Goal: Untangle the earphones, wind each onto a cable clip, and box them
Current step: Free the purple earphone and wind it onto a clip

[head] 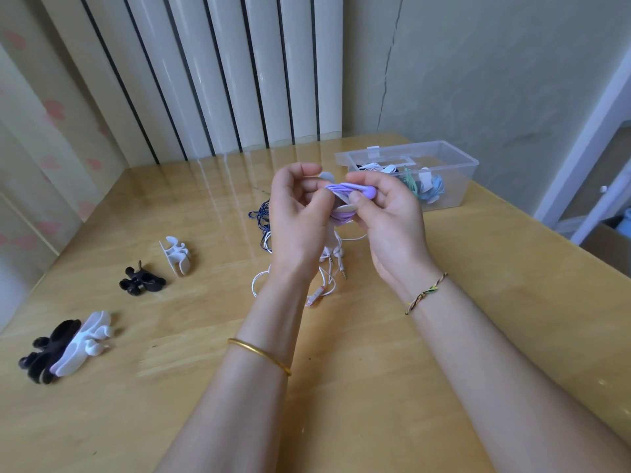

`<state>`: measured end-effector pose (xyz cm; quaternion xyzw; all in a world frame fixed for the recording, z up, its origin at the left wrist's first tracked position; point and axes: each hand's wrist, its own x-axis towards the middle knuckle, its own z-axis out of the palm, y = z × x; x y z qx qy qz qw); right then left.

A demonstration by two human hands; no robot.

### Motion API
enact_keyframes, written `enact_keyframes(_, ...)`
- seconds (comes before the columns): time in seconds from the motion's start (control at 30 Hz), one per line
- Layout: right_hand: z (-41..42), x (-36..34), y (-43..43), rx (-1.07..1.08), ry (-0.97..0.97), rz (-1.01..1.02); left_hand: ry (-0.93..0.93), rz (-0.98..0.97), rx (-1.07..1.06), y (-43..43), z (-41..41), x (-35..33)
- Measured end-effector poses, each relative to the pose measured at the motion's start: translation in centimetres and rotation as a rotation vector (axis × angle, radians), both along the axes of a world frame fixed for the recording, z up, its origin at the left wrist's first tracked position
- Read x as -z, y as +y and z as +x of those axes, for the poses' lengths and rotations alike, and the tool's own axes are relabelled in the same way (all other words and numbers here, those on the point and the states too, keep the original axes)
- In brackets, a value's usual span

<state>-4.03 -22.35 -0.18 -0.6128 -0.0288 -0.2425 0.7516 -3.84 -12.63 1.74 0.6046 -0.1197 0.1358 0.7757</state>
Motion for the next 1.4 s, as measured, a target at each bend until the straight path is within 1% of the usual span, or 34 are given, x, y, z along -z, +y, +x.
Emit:
enact_keyframes(0.07, 0.0, -0.1, -0.1, 0.002, -0.008, 0.034, -0.003, 0.047, 0.016, 0.2, 0.0, -0.2)
enact_keyframes(0.17, -0.1, 0.1, -0.3, 0.025, -0.015, 0.039, 0.024, 0.228, 0.079, 0.9, 0.4, -0.3)
enact_keyframes(0.27, 0.0, 0.1, -0.6, 0.028, -0.018, 0.037, 0.065, 0.336, 0.132, 1.5, 0.8, -0.1)
enact_keyframes(0.33, 0.1, 0.1, -0.7, 0.022, -0.019, 0.025, 0.072, 0.372, 0.141, 1.7, 1.1, 0.1)
enact_keyframes(0.53, 0.0, 0.0, -0.9, -0.103, 0.037, 0.043, 0.0, 0.425, 0.124, 2.0, 0.9, -0.2)
enact_keyframes(0.67, -0.1, -0.3, -1.1, -0.104, 0.06, -0.024, -0.003, 0.44, 0.139, 2.3, 1.2, -0.1)
enact_keyframes(0.73, -0.2, -0.3, -1.2, -0.096, 0.07, -0.039, -0.013, 0.418, 0.147, 2.2, 1.1, -0.1)
enact_keyframes(0.93, -0.2, -0.5, -1.4, -0.133, 0.084, 0.012, -0.002, 0.367, 0.143, 2.1, 1.1, 0.0)
enact_keyframes(1.07, 0.0, -0.4, -1.1, -0.157, 0.074, 0.04, 0.062, 0.223, 0.073, 1.6, 1.0, -0.1)
enact_keyframes(1.23, 0.4, 0.4, -0.3, -0.063, 0.06, -0.007, 0.124, 0.265, 0.06, 1.4, 1.2, 0.3)
enact_keyframes(1.33, 0.8, 0.8, -0.5, 0.042, 0.104, -0.025, 0.249, 0.184, 0.181, 1.5, 1.1, -0.4)
enact_keyframes(1.4, 0.9, 0.9, -0.7, 0.102, 0.126, -0.118, 0.288, 0.174, 0.255, 1.6, 1.0, -0.7)
